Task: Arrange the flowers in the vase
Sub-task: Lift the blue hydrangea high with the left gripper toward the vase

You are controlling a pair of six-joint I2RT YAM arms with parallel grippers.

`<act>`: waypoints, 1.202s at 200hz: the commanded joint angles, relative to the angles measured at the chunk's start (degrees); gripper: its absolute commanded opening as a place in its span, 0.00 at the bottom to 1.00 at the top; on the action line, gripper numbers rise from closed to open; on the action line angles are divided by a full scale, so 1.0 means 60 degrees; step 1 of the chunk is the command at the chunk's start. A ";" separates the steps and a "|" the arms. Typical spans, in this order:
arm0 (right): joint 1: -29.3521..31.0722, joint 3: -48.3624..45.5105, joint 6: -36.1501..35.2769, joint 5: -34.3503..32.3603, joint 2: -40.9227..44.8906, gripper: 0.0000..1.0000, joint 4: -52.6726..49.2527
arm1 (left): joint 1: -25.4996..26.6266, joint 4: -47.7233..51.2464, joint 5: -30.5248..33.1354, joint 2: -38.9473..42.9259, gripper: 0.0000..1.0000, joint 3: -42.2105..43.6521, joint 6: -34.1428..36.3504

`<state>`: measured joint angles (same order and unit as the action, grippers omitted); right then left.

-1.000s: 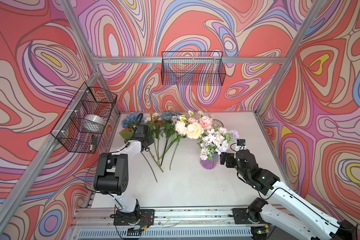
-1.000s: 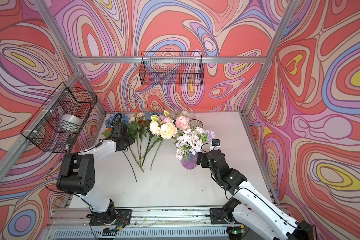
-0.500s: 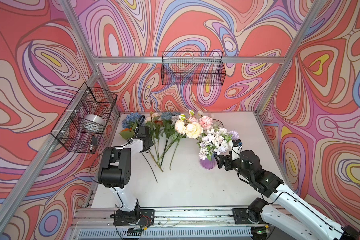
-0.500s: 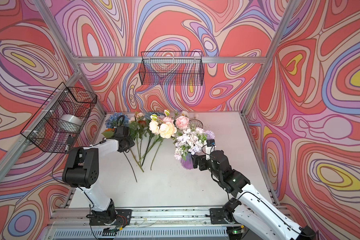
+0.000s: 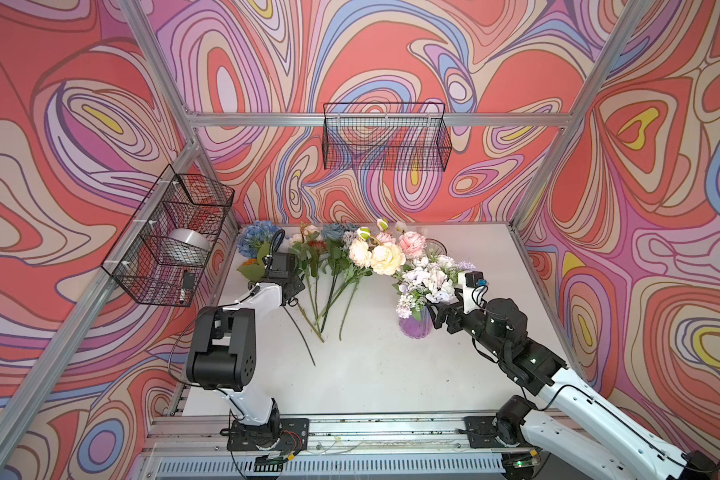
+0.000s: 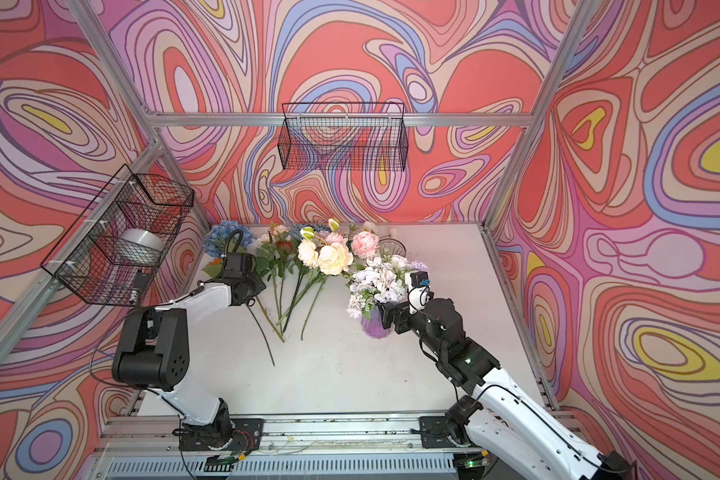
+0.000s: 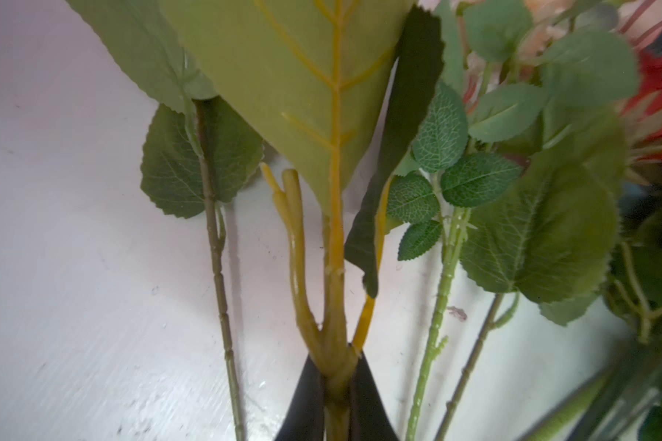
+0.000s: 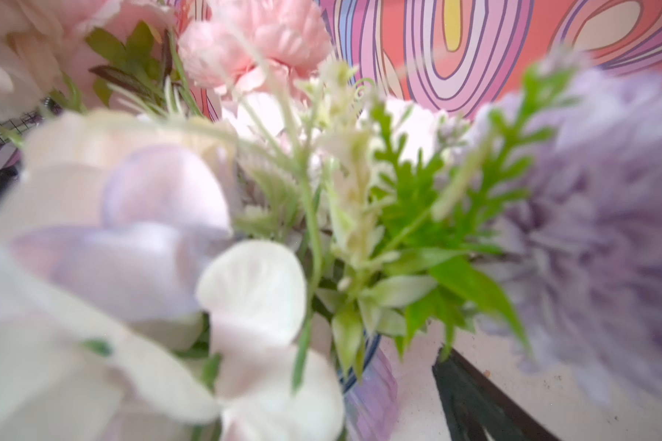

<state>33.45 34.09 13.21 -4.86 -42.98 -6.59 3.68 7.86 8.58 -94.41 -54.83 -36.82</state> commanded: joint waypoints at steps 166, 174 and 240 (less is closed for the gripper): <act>0.0033 -0.0441 0.0328 -0.1042 -0.0637 0.54 0.3869 | 0.2191 -0.2656 -0.0383 0.6680 0.00 0.0942 0.1048; 0.0020 -0.0395 0.0367 -0.1133 -0.0629 0.54 0.3846 | 0.2448 -0.2814 -0.0219 0.6860 0.00 0.0888 0.1295; 0.0028 -0.0378 0.1423 -0.2204 -0.0674 0.48 0.3942 | 0.4499 -0.5100 -0.0150 0.7498 0.00 0.0624 0.3056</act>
<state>33.45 30.83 17.72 -14.02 -47.40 14.57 27.86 -13.96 7.70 -49.56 -48.93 -23.86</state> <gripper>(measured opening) 0.486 0.103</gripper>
